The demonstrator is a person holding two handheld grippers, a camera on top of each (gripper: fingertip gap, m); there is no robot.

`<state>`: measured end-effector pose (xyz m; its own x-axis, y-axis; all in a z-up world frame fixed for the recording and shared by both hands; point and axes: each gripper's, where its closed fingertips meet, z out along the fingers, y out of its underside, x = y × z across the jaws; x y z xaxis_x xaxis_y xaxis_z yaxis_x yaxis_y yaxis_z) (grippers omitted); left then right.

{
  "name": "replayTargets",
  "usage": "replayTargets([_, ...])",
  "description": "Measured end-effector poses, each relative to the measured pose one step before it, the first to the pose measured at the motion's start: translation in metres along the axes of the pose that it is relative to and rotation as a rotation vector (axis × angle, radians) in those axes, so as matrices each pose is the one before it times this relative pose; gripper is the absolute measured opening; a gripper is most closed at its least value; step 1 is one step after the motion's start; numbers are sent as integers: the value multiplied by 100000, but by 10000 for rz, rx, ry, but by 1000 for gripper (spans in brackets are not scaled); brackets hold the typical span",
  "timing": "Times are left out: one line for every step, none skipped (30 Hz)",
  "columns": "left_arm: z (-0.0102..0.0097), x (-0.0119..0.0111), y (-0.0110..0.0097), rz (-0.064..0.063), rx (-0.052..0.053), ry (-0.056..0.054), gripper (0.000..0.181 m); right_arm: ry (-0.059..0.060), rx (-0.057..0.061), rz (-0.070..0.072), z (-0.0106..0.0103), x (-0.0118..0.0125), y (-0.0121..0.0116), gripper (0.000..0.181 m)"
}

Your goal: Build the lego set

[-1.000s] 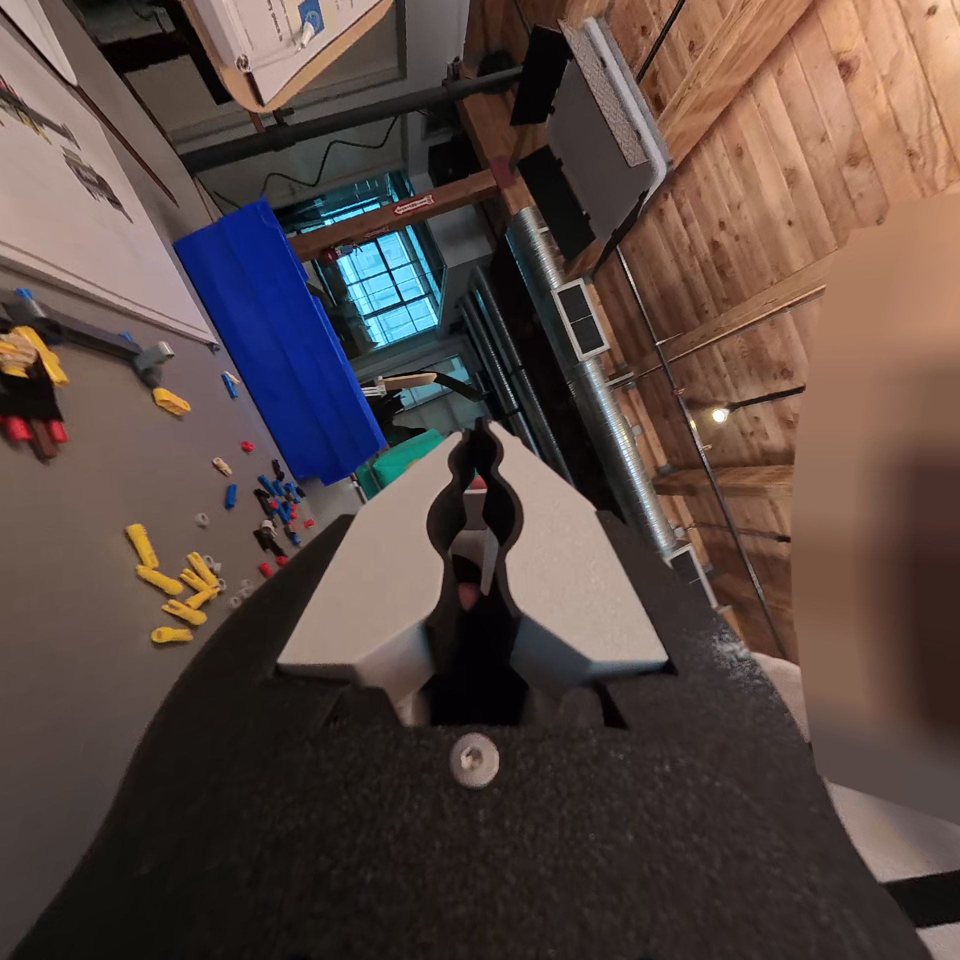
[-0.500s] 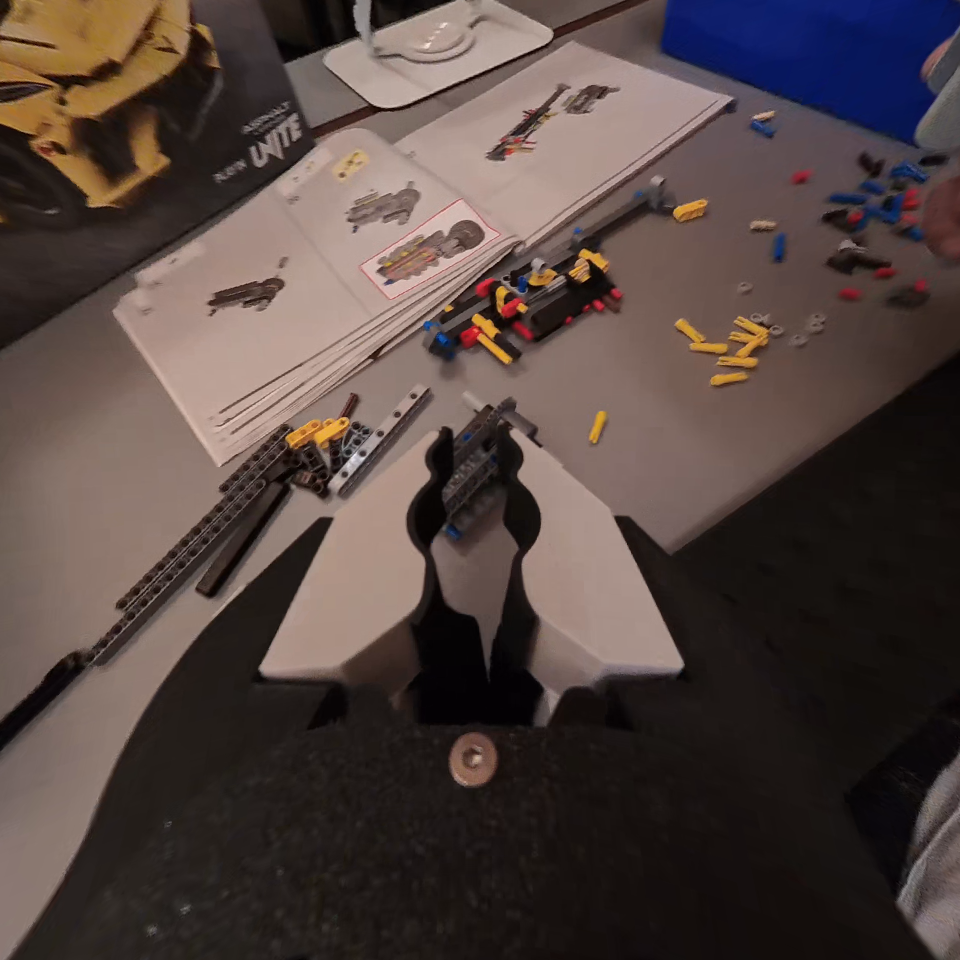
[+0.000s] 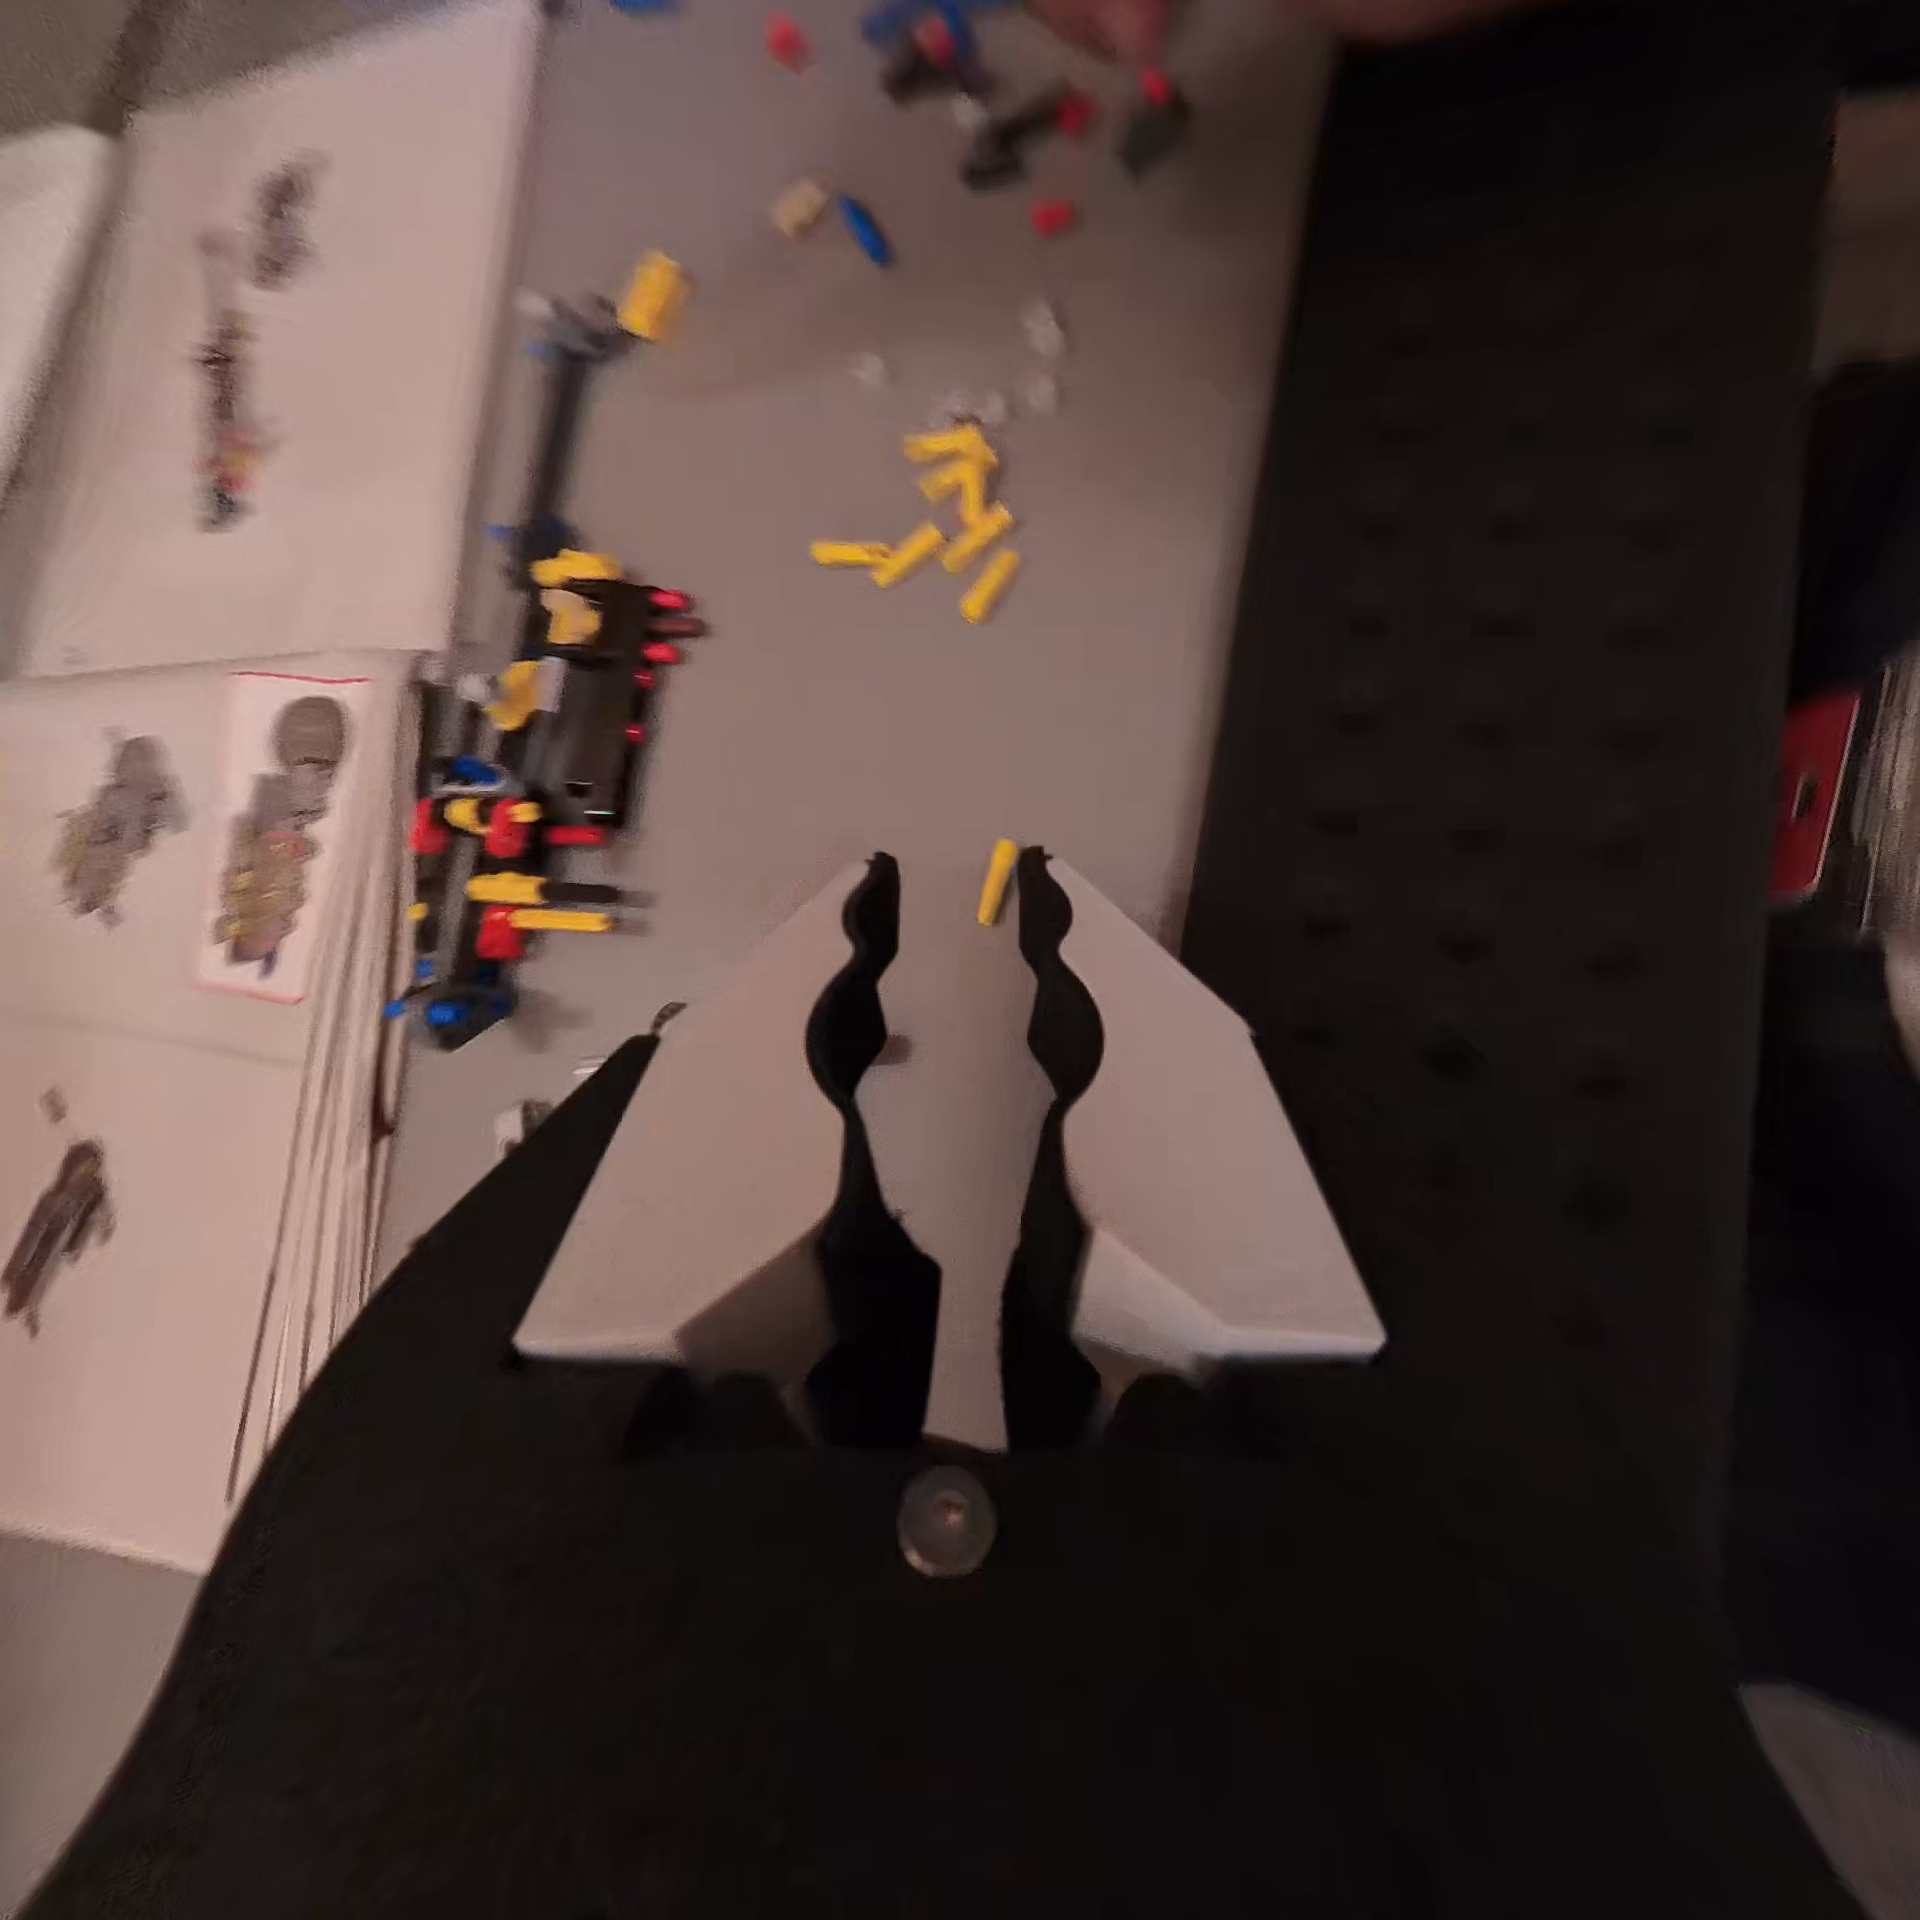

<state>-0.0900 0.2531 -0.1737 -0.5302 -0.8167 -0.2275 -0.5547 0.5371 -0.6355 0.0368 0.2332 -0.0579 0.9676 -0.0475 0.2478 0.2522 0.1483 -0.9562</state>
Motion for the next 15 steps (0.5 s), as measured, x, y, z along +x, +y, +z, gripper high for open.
replayTargets([639, 775, 628, 343, -499, 936, 20, -15, -38, -54, 30, -75, 49, 7])
replayTargets([611, 705, 386, 94, -337, 907, 24, -23, -30, -61, 36, -102, 31, 7])
replayTargets([572, 64, 110, -47, -145, 451, 28, -34, -22, -63, 30, -126, 26, 7])
replayTargets([486, -104, 232, 91, -152, 253, 28, -26, -20, -68, 13, -108, 10, 7])
replayTargets([398, -25, 334, 141, -154, 226, 26, -2, -2, -62, 14, -65, 7, 7])
replayTargets([372, -199, 72, 22, 60, 81, 24, -11, -3, -38, 15, -43, 12, 7])
replayTargets([345, -22, -195, -96, 239, 148, 20, -33, -22, 1, 32, -61, 45, 7])
replayTargets([265, 133, -354, -108, 308, 166, 12, -30, -23, 21, 42, -33, 57, 7])
replayTargets([248, 10, -313, 40, 267, -34, 5, -10, -9, 16, 23, 3, 25, 7])
replayTargets([190, -42, -256, 96, 233, -114, 5, -13, -6, 20, 24, 2, 32, 7])
replayTargets([164, -95, -177, 35, 175, -143, 5, -20, -17, 30, 7, -2, 40, 7])
replayTargets([108, -164, -120, -1, 139, -174, 5, -12, 7, 31, -4, 12, -7, 7])
replayTargets([75, -180, -69, 26, 110, -193, 4, -12, 18, 43, -18, 12, -12, 7])
replayTargets([44, -197, -50, 64, 89, -236, 4, -30, 8, 58, -4, 7, 3, 7])
replayTargets([35, -177, -95, 58, 101, -274, 4, -28, 2, 40, -10, 20, 20, 7])
